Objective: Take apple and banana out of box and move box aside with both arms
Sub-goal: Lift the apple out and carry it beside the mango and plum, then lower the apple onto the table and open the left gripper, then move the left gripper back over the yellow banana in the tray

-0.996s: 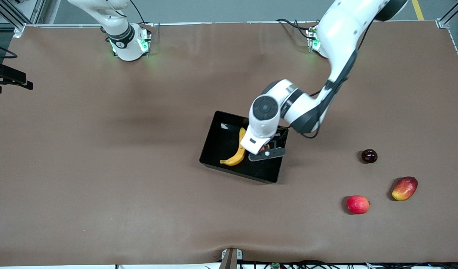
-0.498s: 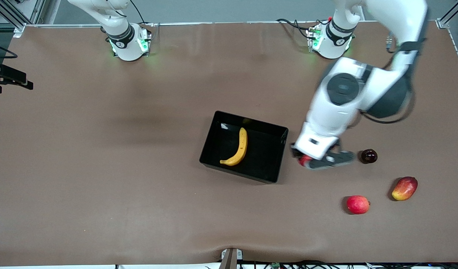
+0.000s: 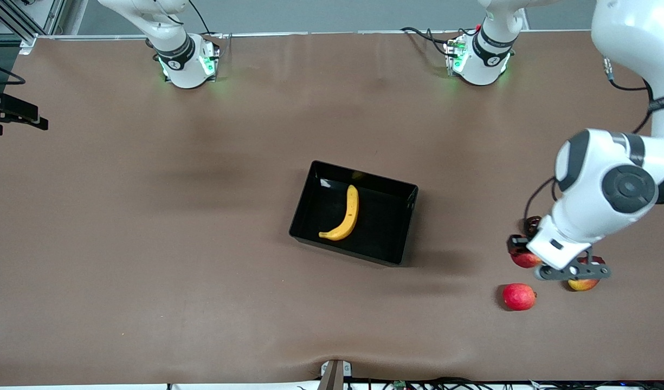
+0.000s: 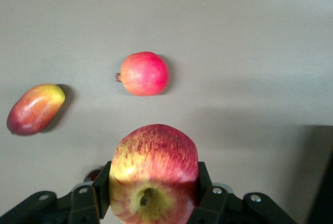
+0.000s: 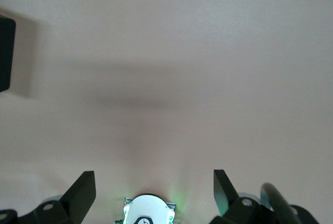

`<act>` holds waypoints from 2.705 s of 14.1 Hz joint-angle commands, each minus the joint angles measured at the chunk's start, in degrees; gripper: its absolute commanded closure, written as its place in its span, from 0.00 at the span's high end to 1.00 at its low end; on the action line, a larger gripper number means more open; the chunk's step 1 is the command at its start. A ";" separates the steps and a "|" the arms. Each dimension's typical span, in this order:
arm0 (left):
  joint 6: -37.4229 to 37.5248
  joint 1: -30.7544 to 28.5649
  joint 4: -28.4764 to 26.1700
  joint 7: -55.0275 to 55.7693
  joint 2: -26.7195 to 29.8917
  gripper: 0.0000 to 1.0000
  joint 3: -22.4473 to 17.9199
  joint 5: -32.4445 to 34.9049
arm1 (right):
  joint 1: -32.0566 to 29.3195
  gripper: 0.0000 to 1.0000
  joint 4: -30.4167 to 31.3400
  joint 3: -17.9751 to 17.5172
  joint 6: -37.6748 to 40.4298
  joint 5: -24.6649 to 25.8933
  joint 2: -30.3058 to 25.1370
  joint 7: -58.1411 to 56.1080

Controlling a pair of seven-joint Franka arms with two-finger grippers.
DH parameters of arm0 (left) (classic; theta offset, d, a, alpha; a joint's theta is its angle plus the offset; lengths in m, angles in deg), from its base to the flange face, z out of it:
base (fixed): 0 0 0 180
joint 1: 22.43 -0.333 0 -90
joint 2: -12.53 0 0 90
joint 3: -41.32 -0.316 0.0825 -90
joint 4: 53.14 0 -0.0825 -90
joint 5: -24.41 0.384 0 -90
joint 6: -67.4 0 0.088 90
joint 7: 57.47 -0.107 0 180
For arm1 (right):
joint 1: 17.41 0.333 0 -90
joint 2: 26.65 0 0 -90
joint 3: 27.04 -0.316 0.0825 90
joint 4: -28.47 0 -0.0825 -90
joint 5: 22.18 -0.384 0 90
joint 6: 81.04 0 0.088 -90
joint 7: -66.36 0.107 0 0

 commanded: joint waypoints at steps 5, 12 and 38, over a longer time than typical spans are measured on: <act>-12.41 -7.93 0.50 -15.09 -9.59 0.00 -0.46 1.19 | -0.60 1.00 -0.77 -0.86 0.09 -0.66 0.14 0.80; -16.38 -8.20 0.50 -17.49 -14.52 0.00 -3.89 2.07 | -0.60 1.00 -0.77 -0.86 0.18 -0.66 0.14 0.80; 3.58 7.86 0.06 15.10 -6.78 1.00 21.16 2.24 | -0.78 1.00 -0.68 -0.86 0.45 -0.66 0.14 0.80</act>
